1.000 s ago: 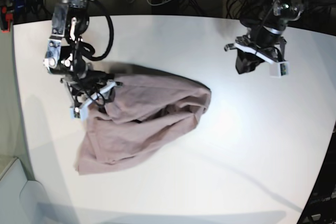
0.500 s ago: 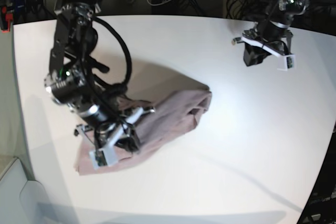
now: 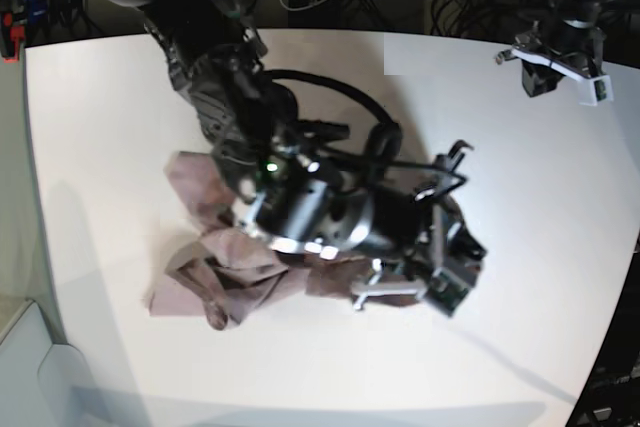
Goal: Layout the t-shirt on the table in an organized manner, then fold the t-shirt properly
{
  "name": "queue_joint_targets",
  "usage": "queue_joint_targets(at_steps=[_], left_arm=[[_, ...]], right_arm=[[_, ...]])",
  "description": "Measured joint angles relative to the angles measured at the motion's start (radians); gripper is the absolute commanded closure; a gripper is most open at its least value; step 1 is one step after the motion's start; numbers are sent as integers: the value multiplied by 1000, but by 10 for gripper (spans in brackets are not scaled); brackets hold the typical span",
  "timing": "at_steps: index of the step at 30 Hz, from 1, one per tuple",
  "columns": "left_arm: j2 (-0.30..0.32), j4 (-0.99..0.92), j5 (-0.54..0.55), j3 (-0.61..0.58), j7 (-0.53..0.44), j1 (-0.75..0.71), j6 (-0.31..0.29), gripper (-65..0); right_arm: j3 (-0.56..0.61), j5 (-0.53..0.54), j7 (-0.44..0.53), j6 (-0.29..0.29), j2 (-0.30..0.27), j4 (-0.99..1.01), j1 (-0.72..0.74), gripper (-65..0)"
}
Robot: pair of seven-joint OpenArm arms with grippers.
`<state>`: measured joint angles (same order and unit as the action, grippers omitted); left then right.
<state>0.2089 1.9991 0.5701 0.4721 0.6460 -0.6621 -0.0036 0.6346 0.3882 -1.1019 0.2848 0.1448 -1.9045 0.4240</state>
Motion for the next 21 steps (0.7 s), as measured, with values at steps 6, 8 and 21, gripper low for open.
queue_joint_targets(at_steps=[6,8,21], left_arm=[[-5,0,-2,35,1,-52,0,-108],[-9,0,-1,32,0,-61,0,-108],[-16,0,0,27,0,-85,0,-108]], right_arm=[[113,-100,248,6,2,151,101,0],[113,-102,285,7,2,221,140,0],[123,-104,542,4,1,608,378,-152]])
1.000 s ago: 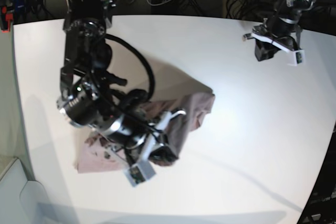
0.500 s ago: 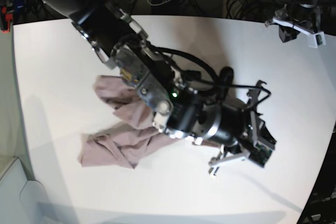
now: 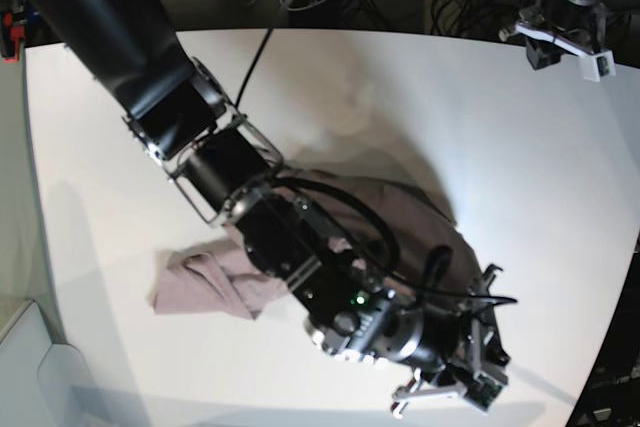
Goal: Layout the t-shirt on the table in an organized manner, then fold the t-shirt properly
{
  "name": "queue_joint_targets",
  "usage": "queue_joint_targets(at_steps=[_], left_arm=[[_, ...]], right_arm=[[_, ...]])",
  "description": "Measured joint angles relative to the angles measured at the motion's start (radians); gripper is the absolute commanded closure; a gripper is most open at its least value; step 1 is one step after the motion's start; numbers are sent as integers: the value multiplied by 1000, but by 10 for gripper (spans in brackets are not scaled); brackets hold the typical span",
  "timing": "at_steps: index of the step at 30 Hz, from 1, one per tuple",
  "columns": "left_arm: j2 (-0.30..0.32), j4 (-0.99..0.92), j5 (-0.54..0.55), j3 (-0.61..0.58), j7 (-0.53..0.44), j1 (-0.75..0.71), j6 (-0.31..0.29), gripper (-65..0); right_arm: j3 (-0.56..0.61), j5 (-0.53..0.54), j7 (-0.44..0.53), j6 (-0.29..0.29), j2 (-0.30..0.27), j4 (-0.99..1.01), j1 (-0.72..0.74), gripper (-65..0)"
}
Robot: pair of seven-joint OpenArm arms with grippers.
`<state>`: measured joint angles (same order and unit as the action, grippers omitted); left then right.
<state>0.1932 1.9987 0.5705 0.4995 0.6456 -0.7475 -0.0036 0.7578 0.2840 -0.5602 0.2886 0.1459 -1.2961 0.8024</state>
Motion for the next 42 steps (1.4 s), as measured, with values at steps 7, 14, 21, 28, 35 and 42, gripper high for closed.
queue_joint_targets(at_steps=[7,14,21,28,35,42], left_arm=[[-27,0,0,-4,1,9,0,-108],[-30,0,0,-7,-1,30,0,-108],[-63,0,-3,-20,-1,42,0,-108],[-60,-1,0,-26,0,60,0,-108],[-63,0,0,-24,0,61,0,-108],[-63,-1,0,-24,0,56,0,-108]], right_arm=[[-5,1,-13,3,-1,20,-45,-297],[-50,7,-181,3,3,-125,-166,-314],[-117,-11,-132,3,-161,-110,-386,-315],[-176,-8,-9,0,-240,-56,-429,-331],[-265,-12,-4,0,-246,-32,-471,-365],[-261,-11,94,0,-243,71,-482,-365]])
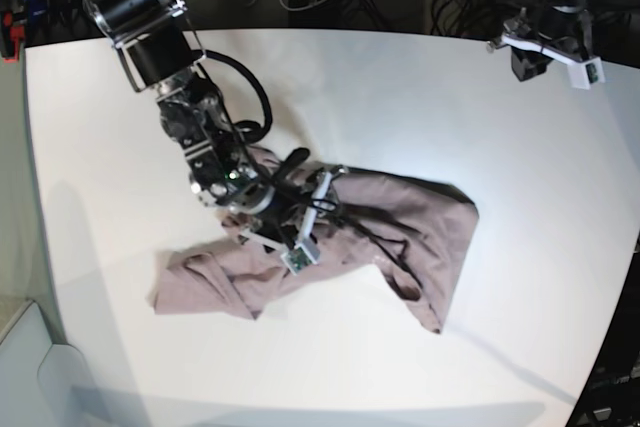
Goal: Layout the t-shirt on the table in an organized manner, then fold the t-shirt properly
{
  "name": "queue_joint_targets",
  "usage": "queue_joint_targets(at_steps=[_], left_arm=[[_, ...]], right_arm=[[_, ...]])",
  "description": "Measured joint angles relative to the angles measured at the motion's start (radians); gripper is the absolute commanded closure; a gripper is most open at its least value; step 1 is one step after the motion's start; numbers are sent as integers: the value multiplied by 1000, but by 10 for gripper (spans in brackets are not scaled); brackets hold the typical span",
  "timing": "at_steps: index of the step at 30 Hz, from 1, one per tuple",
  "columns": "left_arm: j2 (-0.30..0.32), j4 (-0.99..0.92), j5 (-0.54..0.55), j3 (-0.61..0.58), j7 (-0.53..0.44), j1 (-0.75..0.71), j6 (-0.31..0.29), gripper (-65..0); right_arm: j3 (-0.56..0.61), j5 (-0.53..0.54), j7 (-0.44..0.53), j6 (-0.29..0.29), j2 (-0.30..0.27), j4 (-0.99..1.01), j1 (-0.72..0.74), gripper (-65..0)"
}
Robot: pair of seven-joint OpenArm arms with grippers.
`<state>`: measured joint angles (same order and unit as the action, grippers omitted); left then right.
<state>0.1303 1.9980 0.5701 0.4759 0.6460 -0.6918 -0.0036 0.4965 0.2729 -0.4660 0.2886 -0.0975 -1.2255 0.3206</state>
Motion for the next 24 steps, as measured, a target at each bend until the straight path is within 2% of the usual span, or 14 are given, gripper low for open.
queue_joint_targets(at_steps=[4,7,9,12,15,16,20,24], left_arm=[[0,0,0,0,0,-1,0,-108],[0,0,0,1,0,-3,0,-108],[0,0,0,2,0,-3,0,-108],[0,0,0,3,1,-3,0,-108],[0,0,0,5,1,-3,0,-108],[0,0,1,6,1,-3,0,-108],[2,0,-3,7,1,-3,0,-108],[0,0,0,7,1,-3,0,-108]], right_arm=[[0,0,8,0,1,4,0,-365],[0,0,20,0,12,56,6,-340],[0,-2,18,0,18,90,15,-255],[0,-3,37,0,21,112,32,0],[0,-5,4,0,19,82,53,-15],[0,-6,-19,0,18,45,58,0],[-1,-3,-119,-6,-16,-229,72,0],[4,3,-212,1,-13,-425,138,0]])
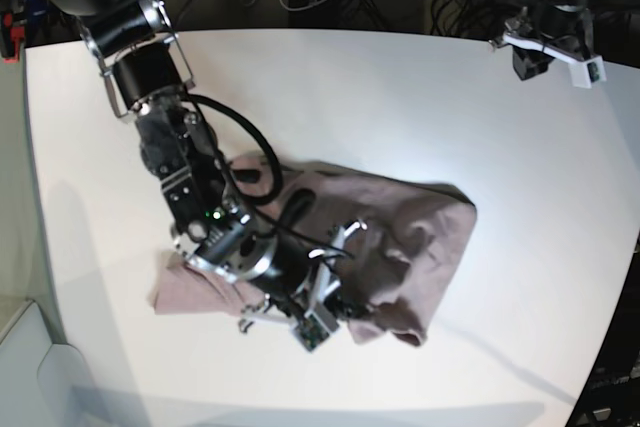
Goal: Layout the t-shirt on the table in an organized manner, then fold the t-shirt properly
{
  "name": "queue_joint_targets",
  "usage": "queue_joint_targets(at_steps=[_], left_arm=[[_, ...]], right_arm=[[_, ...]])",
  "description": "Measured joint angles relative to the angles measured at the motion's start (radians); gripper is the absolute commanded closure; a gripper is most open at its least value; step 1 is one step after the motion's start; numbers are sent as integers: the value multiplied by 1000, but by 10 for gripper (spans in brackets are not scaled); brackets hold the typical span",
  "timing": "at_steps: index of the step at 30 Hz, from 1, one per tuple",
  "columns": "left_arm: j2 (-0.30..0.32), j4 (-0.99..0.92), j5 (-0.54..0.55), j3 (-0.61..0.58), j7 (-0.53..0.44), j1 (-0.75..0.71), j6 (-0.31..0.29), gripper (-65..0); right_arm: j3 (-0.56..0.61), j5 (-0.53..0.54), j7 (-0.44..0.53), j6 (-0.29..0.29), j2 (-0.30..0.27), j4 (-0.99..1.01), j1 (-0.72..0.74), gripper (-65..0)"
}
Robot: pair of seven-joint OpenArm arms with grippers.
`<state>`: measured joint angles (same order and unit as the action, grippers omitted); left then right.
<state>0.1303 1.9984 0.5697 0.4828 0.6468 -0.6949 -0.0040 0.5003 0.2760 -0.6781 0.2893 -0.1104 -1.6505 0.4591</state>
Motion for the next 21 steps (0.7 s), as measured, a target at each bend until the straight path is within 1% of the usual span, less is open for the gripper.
queue_joint_targets(at_steps=[4,7,11,15,18,21], left_arm=[[6,0,-2,0,0,-4,0,-108],[9,0,0,0,-1,-20,0,-108],[11,0,0,0,2,-19,0,-108],[11,1,0,0,0,-20,0,-108],[14,1,1,0,0,-16,0,-108],[25,1,0,-1,0,-11,0,-108]], right_arm=[[0,8,-25,2,6,-6,132,0],[-1,1,-24,2,8,67,240,0],[-1,-5,-38,2,33,142,366,0],[0,1,-26,2,45,142,457,0],[0,0,-47,2,74,156,508,0],[2,5,-97,2,108,180,593,0]])
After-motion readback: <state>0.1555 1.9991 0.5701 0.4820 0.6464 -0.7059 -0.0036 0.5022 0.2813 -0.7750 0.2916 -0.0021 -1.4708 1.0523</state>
